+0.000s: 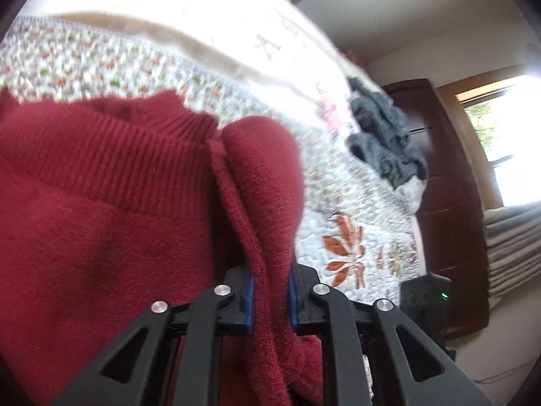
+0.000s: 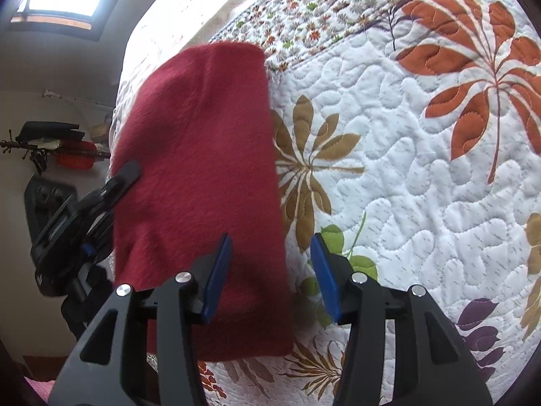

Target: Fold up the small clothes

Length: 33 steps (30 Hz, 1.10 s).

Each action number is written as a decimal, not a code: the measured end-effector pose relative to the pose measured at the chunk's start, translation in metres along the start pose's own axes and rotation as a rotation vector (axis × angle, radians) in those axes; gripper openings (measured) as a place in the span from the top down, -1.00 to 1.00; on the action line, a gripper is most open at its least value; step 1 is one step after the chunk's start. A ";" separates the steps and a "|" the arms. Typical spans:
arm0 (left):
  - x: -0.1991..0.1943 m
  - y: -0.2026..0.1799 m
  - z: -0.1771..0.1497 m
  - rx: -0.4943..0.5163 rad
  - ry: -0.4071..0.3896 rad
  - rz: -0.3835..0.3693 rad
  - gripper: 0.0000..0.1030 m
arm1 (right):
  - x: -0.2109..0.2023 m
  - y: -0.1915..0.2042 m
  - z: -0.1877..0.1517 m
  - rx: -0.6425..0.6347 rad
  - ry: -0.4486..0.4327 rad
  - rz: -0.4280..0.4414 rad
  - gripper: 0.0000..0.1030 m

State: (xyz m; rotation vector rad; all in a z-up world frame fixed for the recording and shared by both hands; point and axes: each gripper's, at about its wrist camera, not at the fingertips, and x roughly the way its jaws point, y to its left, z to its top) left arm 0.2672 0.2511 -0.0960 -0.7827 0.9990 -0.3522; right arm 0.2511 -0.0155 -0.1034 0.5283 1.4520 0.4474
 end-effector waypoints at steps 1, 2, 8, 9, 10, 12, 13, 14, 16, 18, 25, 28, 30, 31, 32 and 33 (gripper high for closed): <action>-0.010 -0.001 0.000 0.015 -0.015 0.004 0.72 | -0.001 0.000 0.000 -0.004 -0.002 -0.002 0.06; -0.018 -0.001 0.000 0.023 -0.026 0.010 0.72 | -0.002 0.001 0.001 -0.007 -0.002 -0.003 0.06; -0.078 0.016 0.009 0.034 -0.111 0.052 0.72 | 0.007 0.013 -0.001 -0.021 0.011 0.010 0.06; -0.086 0.020 0.011 0.036 -0.123 0.066 0.72 | 0.010 0.016 -0.001 -0.027 0.017 0.013 0.06; -0.096 0.024 0.013 0.035 -0.134 0.081 0.72 | 0.013 0.019 -0.001 -0.032 0.021 0.015 0.06; -0.109 0.033 0.016 0.035 -0.148 0.108 0.72 | 0.018 0.027 -0.003 -0.050 0.034 0.015 0.06; -0.116 0.038 0.016 0.035 -0.154 0.124 0.72 | 0.020 0.032 -0.004 -0.064 0.038 0.012 0.06; -0.121 0.041 0.017 0.032 -0.160 0.136 0.72 | 0.023 0.038 -0.005 -0.080 0.042 0.007 0.06; -0.132 0.050 0.017 0.011 -0.172 0.143 0.72 | 0.026 0.046 -0.006 -0.106 0.046 0.003 0.06; -0.143 0.058 0.015 -0.003 -0.185 0.155 0.72 | 0.029 0.055 -0.006 -0.129 0.055 0.009 0.06; -0.171 0.103 0.012 -0.035 -0.214 0.235 0.72 | 0.045 0.082 -0.014 -0.182 0.092 0.022 0.06; -0.165 0.127 0.007 -0.062 -0.183 0.234 0.72 | 0.053 0.094 -0.019 -0.206 0.110 0.023 0.06; -0.158 0.144 0.004 -0.089 -0.158 0.239 0.72 | 0.058 0.100 -0.021 -0.219 0.118 0.015 0.05; -0.151 0.154 0.001 -0.105 -0.139 0.242 0.72 | 0.061 0.102 -0.021 -0.223 0.122 0.010 0.05; -0.147 0.161 0.000 -0.118 -0.127 0.241 0.72 | 0.063 0.104 -0.021 -0.225 0.124 0.005 0.04; -0.144 0.165 -0.002 -0.124 -0.125 0.239 0.71 | 0.066 0.105 -0.021 -0.221 0.127 0.002 0.02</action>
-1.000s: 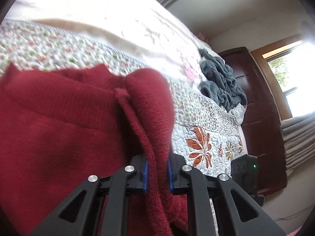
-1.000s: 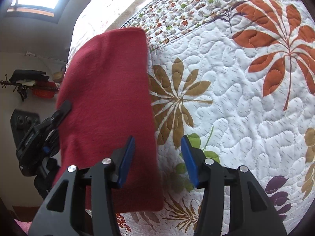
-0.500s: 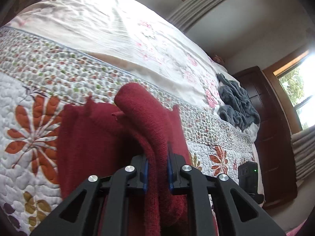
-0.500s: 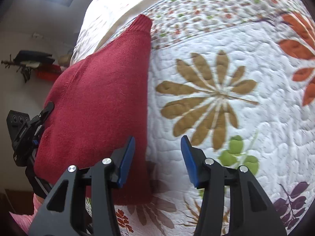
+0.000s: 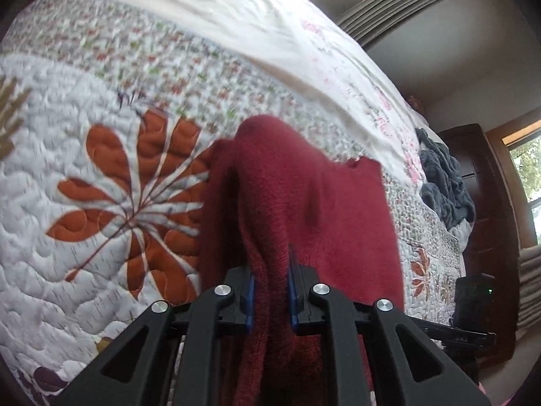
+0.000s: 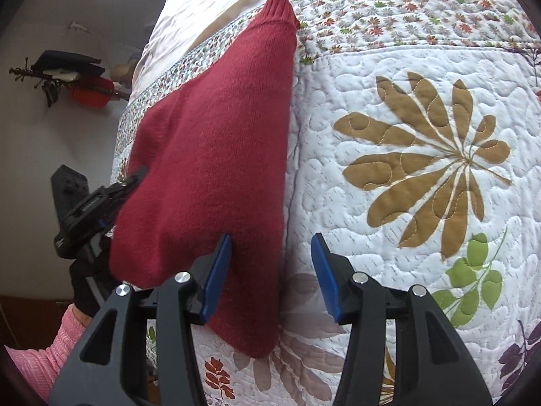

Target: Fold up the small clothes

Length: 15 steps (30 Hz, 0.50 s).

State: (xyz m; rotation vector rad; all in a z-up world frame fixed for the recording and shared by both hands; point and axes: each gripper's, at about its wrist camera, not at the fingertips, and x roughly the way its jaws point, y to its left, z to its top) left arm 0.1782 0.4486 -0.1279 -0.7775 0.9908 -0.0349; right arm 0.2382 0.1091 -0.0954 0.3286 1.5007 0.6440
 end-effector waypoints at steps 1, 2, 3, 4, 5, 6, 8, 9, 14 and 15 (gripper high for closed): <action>0.004 0.005 -0.002 -0.011 0.004 -0.007 0.71 | 0.003 0.001 0.001 0.005 0.003 0.000 0.02; 0.006 0.009 -0.004 -0.019 0.006 -0.017 0.70 | 0.005 0.001 0.002 0.010 0.005 0.001 0.02; 0.008 0.012 -0.004 -0.027 0.008 -0.027 0.69 | 0.005 0.002 0.003 0.016 0.006 0.003 0.02; 0.008 0.012 -0.005 -0.030 0.011 -0.030 0.69 | 0.005 0.001 0.003 0.020 0.005 0.003 0.02; 0.007 0.012 -0.005 -0.029 0.014 -0.032 0.65 | 0.004 0.002 0.003 0.020 0.004 0.000 0.02; 0.005 0.011 -0.005 -0.027 0.020 -0.028 0.63 | 0.003 0.002 0.003 0.017 0.000 -0.006 0.02; -0.003 0.007 -0.004 -0.017 0.025 -0.012 0.59 | -0.001 0.004 0.001 0.018 -0.003 0.003 0.02; -0.009 0.006 -0.004 -0.010 0.021 0.000 0.58 | -0.002 0.004 0.000 0.021 -0.001 0.018 0.02; -0.050 -0.016 -0.020 0.053 0.004 0.027 0.26 | -0.002 0.006 -0.014 0.019 0.049 0.079 -0.27; -0.055 -0.020 -0.025 0.051 0.010 0.014 0.20 | 0.005 0.013 -0.019 0.017 0.059 0.071 -0.27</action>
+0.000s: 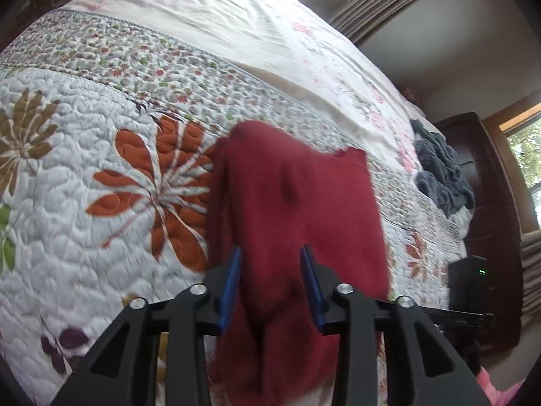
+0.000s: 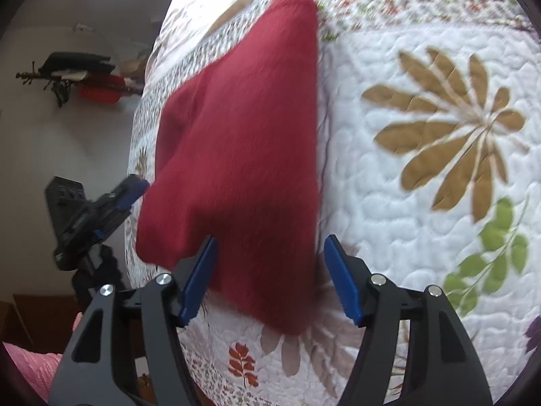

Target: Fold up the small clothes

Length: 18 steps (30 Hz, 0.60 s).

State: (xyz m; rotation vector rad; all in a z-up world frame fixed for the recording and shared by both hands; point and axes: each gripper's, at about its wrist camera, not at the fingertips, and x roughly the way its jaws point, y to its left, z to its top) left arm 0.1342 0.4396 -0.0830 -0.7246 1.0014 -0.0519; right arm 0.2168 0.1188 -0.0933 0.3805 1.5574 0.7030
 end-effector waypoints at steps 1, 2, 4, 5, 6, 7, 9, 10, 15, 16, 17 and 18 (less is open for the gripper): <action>-0.004 -0.005 -0.007 -0.004 0.010 -0.015 0.17 | 0.004 0.000 -0.004 0.002 0.011 -0.008 -0.28; -0.006 -0.009 -0.012 -0.008 0.021 -0.028 0.06 | 0.010 -0.001 -0.007 0.011 0.027 -0.010 -0.29; -0.002 -0.011 -0.024 -0.025 0.064 -0.029 -0.03 | 0.020 -0.003 -0.011 0.035 0.048 0.002 -0.30; 0.002 -0.010 -0.029 -0.033 0.082 -0.031 -0.04 | 0.025 -0.005 -0.012 0.046 0.058 0.010 -0.30; 0.006 -0.008 -0.033 -0.040 0.098 -0.027 -0.03 | 0.030 -0.006 -0.012 0.050 0.073 0.011 -0.30; 0.013 -0.004 -0.037 -0.059 0.123 -0.022 0.00 | 0.036 -0.006 -0.013 0.052 0.090 0.002 -0.29; 0.023 0.005 -0.042 -0.104 0.153 -0.049 0.44 | 0.043 -0.005 -0.014 0.050 0.109 0.001 -0.09; 0.028 0.011 -0.042 -0.147 0.169 -0.082 0.62 | 0.044 -0.003 -0.013 0.049 0.114 0.018 0.18; 0.014 0.017 -0.035 -0.232 0.125 -0.180 0.82 | 0.025 0.017 -0.012 -0.003 0.090 0.036 0.52; 0.007 0.017 -0.034 -0.216 0.108 -0.181 0.82 | 0.021 0.019 -0.013 -0.012 0.086 0.041 0.53; 0.004 0.017 -0.034 -0.203 0.105 -0.175 0.82 | 0.019 0.019 -0.015 -0.020 0.084 0.038 0.53; 0.004 0.019 -0.035 -0.193 0.107 -0.162 0.82 | 0.019 0.020 -0.016 -0.031 0.086 0.020 0.54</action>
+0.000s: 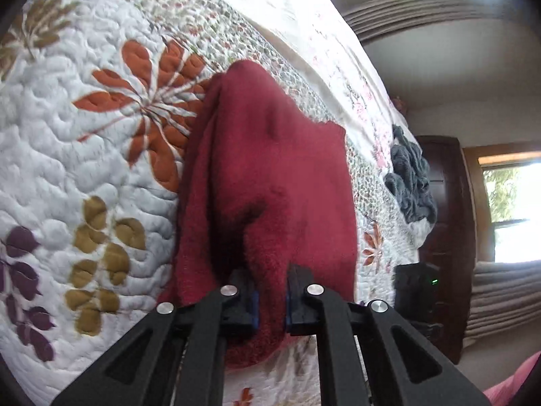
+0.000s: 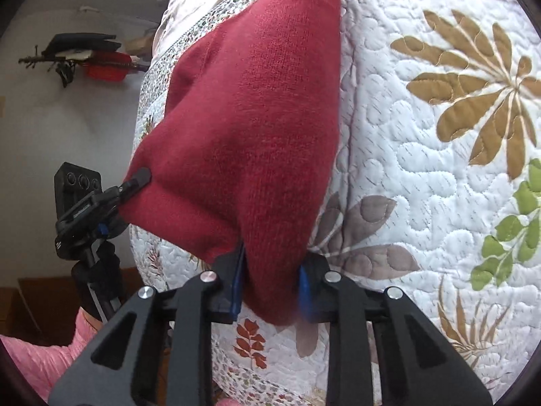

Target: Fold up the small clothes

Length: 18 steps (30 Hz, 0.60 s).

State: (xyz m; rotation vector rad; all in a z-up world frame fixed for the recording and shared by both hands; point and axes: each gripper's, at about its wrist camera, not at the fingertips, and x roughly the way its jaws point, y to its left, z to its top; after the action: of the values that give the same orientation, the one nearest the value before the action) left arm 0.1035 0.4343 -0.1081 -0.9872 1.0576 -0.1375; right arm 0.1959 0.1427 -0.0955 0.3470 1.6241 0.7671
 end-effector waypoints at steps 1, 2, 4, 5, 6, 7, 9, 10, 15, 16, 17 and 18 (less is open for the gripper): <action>0.004 0.006 -0.002 0.005 0.012 0.028 0.82 | 0.003 0.000 -0.002 -0.008 0.007 -0.016 0.54; 0.011 0.013 -0.004 0.010 0.031 0.056 0.82 | 0.008 -0.002 0.000 -0.014 0.016 -0.037 0.54; 0.027 0.027 -0.008 0.009 0.069 0.098 0.82 | 0.024 -0.011 -0.001 0.001 0.041 -0.080 0.54; 0.033 0.033 -0.009 0.000 0.078 0.094 0.81 | 0.030 -0.014 -0.003 0.004 0.045 -0.094 0.53; 0.038 0.036 -0.009 0.004 0.081 0.094 0.81 | 0.035 -0.015 -0.002 0.008 0.047 -0.101 0.52; 0.040 0.036 -0.009 0.013 0.081 0.099 0.80 | 0.037 -0.013 0.001 0.012 0.047 -0.098 0.51; 0.042 0.030 -0.009 0.045 0.079 0.117 0.75 | 0.039 -0.012 0.005 0.022 0.052 -0.092 0.48; 0.041 0.027 -0.009 0.057 0.083 0.120 0.74 | 0.039 -0.010 0.006 0.020 0.057 -0.089 0.40; 0.020 0.008 0.002 0.085 0.086 0.120 0.15 | 0.011 -0.003 0.019 0.000 0.016 -0.105 -0.05; 0.011 0.003 0.007 0.093 0.063 0.118 0.08 | 0.005 -0.002 0.023 -0.004 -0.004 -0.106 -0.12; 0.004 0.001 0.011 0.101 0.036 0.115 0.00 | -0.004 0.000 0.031 -0.004 -0.032 -0.095 -0.14; -0.001 -0.002 0.017 0.109 0.011 0.116 -0.06 | -0.008 0.000 0.035 -0.002 -0.048 -0.088 -0.16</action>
State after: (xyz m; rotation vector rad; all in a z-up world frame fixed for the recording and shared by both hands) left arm 0.1170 0.4445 -0.1036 -0.8257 1.1025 -0.1047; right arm 0.2316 0.1480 -0.0905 0.2887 1.5828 0.6890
